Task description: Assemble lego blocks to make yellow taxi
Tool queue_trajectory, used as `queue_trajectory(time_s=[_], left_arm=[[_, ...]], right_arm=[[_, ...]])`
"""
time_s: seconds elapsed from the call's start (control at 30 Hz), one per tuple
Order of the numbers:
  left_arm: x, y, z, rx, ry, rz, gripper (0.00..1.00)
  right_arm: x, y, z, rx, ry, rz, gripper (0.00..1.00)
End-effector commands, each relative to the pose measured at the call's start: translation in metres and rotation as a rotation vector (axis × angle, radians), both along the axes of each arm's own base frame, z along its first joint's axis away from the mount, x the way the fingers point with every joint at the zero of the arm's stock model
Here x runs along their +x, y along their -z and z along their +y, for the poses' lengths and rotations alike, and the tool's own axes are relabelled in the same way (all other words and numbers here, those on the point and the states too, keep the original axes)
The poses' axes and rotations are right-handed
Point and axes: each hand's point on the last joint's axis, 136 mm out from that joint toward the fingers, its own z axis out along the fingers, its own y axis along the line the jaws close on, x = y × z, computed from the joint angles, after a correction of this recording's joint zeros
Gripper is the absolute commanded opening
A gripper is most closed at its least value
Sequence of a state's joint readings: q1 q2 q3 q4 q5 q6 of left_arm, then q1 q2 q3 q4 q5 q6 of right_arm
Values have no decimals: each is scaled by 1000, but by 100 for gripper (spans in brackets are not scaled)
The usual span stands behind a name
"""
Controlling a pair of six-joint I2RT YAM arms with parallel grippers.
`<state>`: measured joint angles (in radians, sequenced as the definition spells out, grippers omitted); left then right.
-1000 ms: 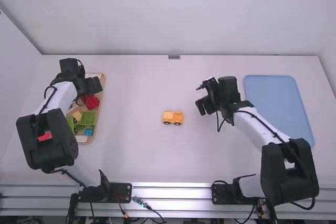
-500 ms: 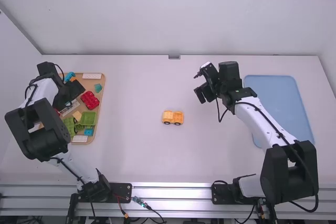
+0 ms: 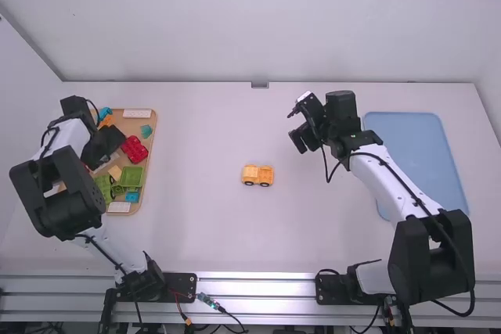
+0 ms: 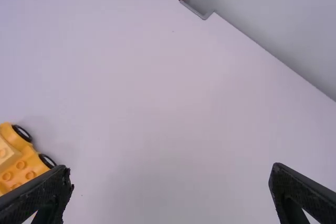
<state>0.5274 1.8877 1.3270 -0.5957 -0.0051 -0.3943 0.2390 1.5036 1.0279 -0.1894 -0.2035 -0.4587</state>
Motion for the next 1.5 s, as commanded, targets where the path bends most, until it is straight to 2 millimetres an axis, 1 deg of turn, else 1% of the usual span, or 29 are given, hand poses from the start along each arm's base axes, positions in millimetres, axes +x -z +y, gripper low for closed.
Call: queue_trajectory(time_s=[0.0,0.07,0.1,0.13,0.17,0.23,0.33,0.37,0.43,0.57,0.67,0.8,0.83,1.0,1.17,1.27,1.33,1.37,1.47], left_arm=[[-8,10,-4,-11,-9,33,82],[-10,12,-5,-16,-23,41,80],[-11,13,-5,-18,-31,42,81],[-14,15,-5,-19,-48,50,89],[-17,16,-2,-10,-69,58,91],[-20,19,-2,-15,-86,62,91],[-20,23,-5,-15,-78,59,86],[-19,24,-5,-14,-77,56,81],[-20,26,-6,-14,-77,56,79],[-24,29,-5,-15,-84,65,79],[-22,31,-5,-5,-50,59,77],[-20,35,-5,9,-24,48,78],[-20,38,-5,12,-25,42,80],[-23,43,-6,14,-29,41,79],[-26,44,-8,8,-25,54,79],[-27,45,-9,6,-25,59,77],[-27,45,-9,5,-25,61,72],[-29,46,-10,2,-26,65,70],[-32,48,-8,17,-40,77,72]], right_arm=[[2,0,0,3,0,1,99],[2,0,0,2,-1,2,99],[2,0,0,2,-1,2,99],[2,0,0,2,-1,2,99],[2,1,0,2,-1,2,99],[2,1,-1,2,0,2,99],[2,1,-1,2,0,2,99],[2,1,-1,2,0,2,99],[2,1,-1,3,0,2,99],[2,1,0,2,-1,3,99],[2,1,0,2,-1,3,99],[2,1,0,2,-1,5,99],[2,1,0,2,-1,6,99],[2,1,0,2,0,5,99],[2,1,0,2,-1,5,99],[2,1,0,2,-1,6,99],[1,1,0,2,-1,6,99],[1,1,0,2,-1,6,99],[1,1,0,1,-1,6,99]])
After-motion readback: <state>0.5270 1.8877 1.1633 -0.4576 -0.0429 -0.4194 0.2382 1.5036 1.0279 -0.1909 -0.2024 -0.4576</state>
